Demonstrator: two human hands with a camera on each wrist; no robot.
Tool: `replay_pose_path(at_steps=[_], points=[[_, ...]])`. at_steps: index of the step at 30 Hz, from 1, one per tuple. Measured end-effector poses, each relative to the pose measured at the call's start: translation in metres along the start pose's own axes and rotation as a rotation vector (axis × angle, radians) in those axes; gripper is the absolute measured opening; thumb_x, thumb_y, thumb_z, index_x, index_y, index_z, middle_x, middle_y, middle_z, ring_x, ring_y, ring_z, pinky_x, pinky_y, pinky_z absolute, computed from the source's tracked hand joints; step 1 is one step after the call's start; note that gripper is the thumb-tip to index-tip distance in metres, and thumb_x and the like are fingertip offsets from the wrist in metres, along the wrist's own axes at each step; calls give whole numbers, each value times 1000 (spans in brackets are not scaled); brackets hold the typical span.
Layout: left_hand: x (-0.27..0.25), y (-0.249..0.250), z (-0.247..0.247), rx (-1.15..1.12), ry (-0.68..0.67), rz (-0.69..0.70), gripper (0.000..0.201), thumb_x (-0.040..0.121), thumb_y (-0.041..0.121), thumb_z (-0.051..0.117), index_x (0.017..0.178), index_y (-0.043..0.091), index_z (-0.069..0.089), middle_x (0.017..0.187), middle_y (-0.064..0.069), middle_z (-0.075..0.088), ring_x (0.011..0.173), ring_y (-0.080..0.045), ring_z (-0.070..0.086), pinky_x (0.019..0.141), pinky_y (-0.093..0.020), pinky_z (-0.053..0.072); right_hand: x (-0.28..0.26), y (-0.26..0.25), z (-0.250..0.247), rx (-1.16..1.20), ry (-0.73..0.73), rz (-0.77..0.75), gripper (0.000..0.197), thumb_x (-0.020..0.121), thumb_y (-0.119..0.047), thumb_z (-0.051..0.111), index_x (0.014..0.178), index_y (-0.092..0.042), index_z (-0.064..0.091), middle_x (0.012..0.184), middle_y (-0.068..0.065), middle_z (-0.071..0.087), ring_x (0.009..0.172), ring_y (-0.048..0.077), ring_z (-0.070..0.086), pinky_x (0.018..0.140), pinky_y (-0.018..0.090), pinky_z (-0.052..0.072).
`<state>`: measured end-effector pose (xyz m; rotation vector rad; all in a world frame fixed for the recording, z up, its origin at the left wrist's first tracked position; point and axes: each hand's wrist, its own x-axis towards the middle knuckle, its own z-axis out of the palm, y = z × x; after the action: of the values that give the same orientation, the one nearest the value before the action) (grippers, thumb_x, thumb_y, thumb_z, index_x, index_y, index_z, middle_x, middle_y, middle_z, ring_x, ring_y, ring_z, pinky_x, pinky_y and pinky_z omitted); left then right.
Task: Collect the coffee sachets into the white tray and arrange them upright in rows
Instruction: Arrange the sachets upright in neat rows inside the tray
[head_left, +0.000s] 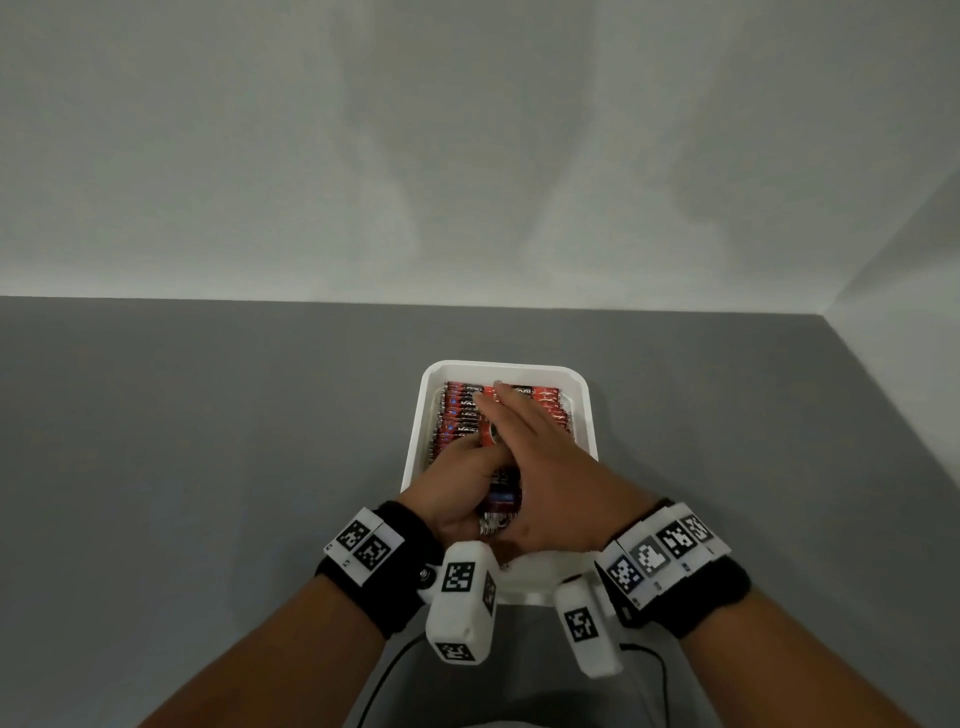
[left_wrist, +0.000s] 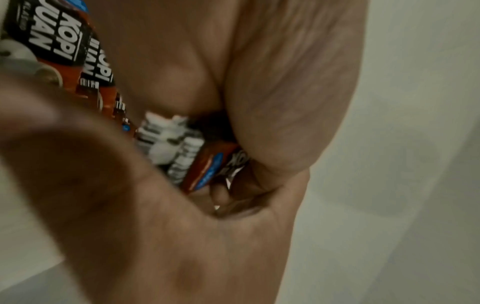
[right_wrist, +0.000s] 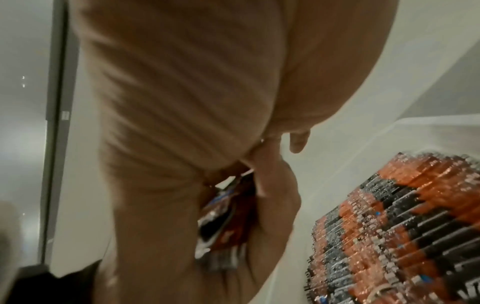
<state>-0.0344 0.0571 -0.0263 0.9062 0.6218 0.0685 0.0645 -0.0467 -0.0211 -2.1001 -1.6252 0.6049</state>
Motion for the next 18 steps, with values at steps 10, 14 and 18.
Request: replay_pose_path(at_steps=[10, 14, 18], points=[[-1, -1, -6, 4, -68, 33, 20, 96, -3, 48, 109, -4, 65, 86, -19, 67, 67, -24, 69, 57, -31, 57, 7, 4, -5, 423, 44, 88, 129, 58, -36, 95, 159, -33, 16, 159, -10, 29, 141, 6, 40, 109, 36, 46], [-1, 1, -7, 95, -101, 69, 15, 100, 6, 58, 112, 0, 65, 93, -19, 71, 71, -25, 69, 58, -31, 59, 6, 5, -11, 982, 379, 285, 47, 91, -18, 72, 134, -29, 58, 122, 0, 66, 80, 9, 70, 63, 26, 55], [2, 5, -8, 174, -56, 114, 9, 96, 3, 64, 103, 6, 69, 83, -14, 71, 63, -21, 67, 51, -28, 52, 5, 12, -11, 923, 554, 326, 22, 89, -1, 72, 102, -18, 72, 91, 4, 77, 75, 22, 71, 70, 38, 60]])
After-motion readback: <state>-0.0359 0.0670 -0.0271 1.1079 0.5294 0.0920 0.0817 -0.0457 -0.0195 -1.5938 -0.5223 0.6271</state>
